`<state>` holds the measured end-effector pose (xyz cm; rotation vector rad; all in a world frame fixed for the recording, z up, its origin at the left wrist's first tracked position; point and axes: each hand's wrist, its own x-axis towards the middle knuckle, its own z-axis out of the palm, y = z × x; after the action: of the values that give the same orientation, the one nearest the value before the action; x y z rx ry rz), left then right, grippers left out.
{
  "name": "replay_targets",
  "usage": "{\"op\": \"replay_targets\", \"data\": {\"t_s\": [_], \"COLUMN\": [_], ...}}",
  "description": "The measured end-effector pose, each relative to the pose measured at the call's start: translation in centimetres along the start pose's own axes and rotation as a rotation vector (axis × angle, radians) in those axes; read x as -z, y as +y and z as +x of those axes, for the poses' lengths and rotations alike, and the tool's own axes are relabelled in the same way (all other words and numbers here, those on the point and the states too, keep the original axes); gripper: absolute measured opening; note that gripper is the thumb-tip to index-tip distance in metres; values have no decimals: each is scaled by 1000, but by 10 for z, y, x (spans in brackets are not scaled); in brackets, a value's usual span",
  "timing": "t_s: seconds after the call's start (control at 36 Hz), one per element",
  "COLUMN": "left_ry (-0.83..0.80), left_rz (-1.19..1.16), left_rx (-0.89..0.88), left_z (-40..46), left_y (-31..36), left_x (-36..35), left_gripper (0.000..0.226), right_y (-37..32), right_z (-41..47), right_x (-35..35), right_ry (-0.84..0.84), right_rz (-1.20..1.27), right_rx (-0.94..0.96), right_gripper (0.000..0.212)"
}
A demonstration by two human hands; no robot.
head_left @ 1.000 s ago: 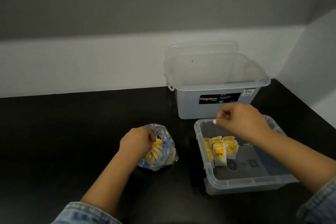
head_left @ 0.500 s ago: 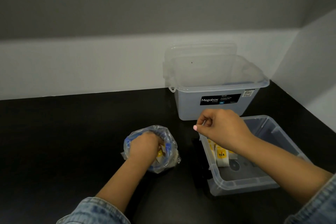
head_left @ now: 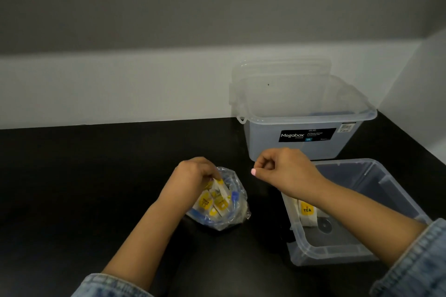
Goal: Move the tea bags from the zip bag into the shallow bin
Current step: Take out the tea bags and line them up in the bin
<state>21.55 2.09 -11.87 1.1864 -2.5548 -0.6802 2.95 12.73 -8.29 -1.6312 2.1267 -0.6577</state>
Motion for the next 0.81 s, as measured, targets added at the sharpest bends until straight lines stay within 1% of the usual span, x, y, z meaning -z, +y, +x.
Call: {"op": "replay_targets", "data": {"t_s": [0.08, 0.11, 0.17, 0.28, 0.33, 0.39, 0.44, 0.56, 0.61, 0.67, 0.75, 0.81], "left_ry": [112, 160, 220, 291, 323, 349, 357, 378, 390, 397, 414, 432], "left_rz": [-37, -67, -108, -167, -193, -217, -236, -263, -330, -397, -447, -467], "left_rx": [-240, -306, -412, -510, -533, -544, -539, -542, -515, -485, -467, -450], "left_z": [-8, -8, -7, -4, -2, -1, 1, 5, 6, 7, 9, 12], "left_y": [0, 4, 6, 17, 23, 29, 36, 52, 60, 69, 80, 85], "left_x": [3, 4, 3, -3, -6, -9, -12, -19, -23, -25, -28, -31], "left_gripper": [22, 24, 26, 26, 25, 24, 24, 31, 32, 28, 18, 18], "right_y": [-1, -3, -4, -5, -2, 3, 9, 23, 31, 40, 56, 70], "right_z": [7, 9, 11, 12, 12, 11, 10, 6, 4, 1, -6, -11], "right_x": [-7, -8, -10, -4, 1, 5, 9, 17, 24, 32, 46, 56], "right_ry": [-28, -39, -84, -288, -384, -463, -485, -428, -396, -350, -247, -175], "right_rz": [81, 121, 246, 633, 794, 889, 899, 835, 797, 735, 649, 593], "right_rx": [21, 18, -10, -120, -182, -212, -216, -226, -232, -226, -233, -261], "right_gripper": [3, 4, 15, 34, 39, 40, 38, 42, 44, 38, 22, 14]}}
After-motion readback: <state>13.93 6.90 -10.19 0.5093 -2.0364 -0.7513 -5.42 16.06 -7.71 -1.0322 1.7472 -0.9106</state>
